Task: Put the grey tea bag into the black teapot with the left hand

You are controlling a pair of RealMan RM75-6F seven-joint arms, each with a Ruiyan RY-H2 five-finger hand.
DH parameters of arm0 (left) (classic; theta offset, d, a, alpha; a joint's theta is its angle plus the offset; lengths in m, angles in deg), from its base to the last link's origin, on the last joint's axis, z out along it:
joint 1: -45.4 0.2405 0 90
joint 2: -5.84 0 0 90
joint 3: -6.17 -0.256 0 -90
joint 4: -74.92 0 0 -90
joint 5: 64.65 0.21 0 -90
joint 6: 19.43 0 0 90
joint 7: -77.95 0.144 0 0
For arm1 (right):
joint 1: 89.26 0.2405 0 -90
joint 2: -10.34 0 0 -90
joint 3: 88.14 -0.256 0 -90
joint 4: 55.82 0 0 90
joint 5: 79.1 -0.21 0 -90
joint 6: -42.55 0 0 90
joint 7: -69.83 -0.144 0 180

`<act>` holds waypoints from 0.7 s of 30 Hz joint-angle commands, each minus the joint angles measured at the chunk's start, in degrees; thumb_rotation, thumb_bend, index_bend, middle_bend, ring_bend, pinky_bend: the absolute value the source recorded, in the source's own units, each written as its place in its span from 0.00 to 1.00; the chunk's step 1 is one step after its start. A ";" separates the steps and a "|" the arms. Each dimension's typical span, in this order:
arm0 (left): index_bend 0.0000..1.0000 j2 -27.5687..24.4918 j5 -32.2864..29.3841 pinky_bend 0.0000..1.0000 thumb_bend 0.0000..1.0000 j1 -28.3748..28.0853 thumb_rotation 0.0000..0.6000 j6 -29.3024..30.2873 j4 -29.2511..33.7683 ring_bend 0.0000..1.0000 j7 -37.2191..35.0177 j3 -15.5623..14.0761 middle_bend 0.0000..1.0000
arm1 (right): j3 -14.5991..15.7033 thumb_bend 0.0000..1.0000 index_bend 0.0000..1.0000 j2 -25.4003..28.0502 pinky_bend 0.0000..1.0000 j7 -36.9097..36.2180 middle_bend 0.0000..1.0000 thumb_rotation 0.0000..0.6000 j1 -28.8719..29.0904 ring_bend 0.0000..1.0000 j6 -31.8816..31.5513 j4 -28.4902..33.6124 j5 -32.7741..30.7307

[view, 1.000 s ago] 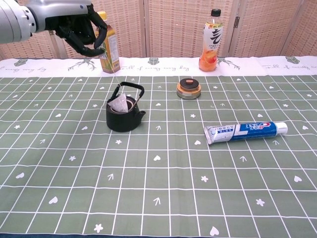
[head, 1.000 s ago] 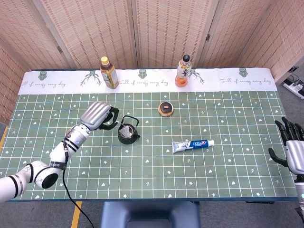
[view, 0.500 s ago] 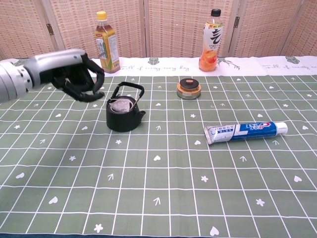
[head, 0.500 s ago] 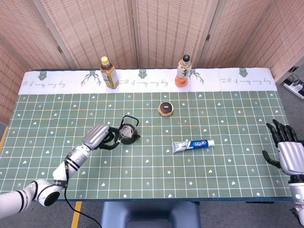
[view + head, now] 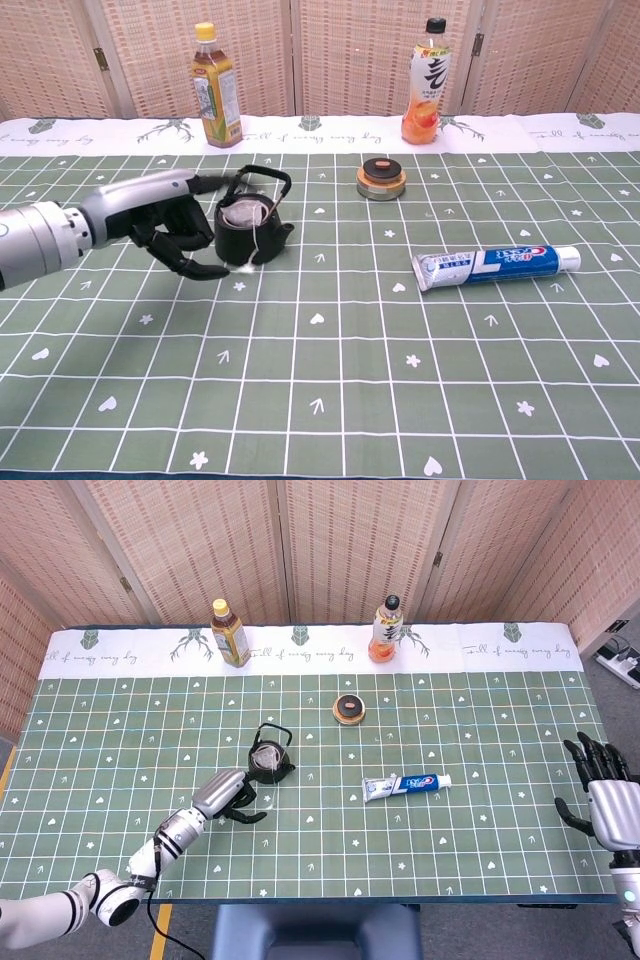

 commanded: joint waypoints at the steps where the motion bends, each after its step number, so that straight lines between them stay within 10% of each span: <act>1: 0.00 -0.66 -0.30 1.00 0.17 0.00 1.00 0.02 0.72 1.00 -0.26 0.44 1.00 | 0.01 0.36 0.00 -0.01 0.00 0.09 0.00 1.00 0.05 0.00 0.09 0.04 -0.04; 13: 0.00 -7.55 0.06 1.00 0.14 0.09 1.00 -0.27 6.15 1.00 2.77 0.62 1.00 | 0.02 0.36 0.00 -0.10 0.00 0.44 0.00 1.00 -0.01 0.00 -0.12 0.19 0.00; 21: 0.00 -19.17 -6.74 1.00 0.23 -7.21 1.00 -17.97 14.09 1.00 3.45 1.46 1.00 | 0.02 0.37 0.00 -0.21 0.00 0.56 0.00 1.00 0.12 0.00 0.13 0.07 -0.10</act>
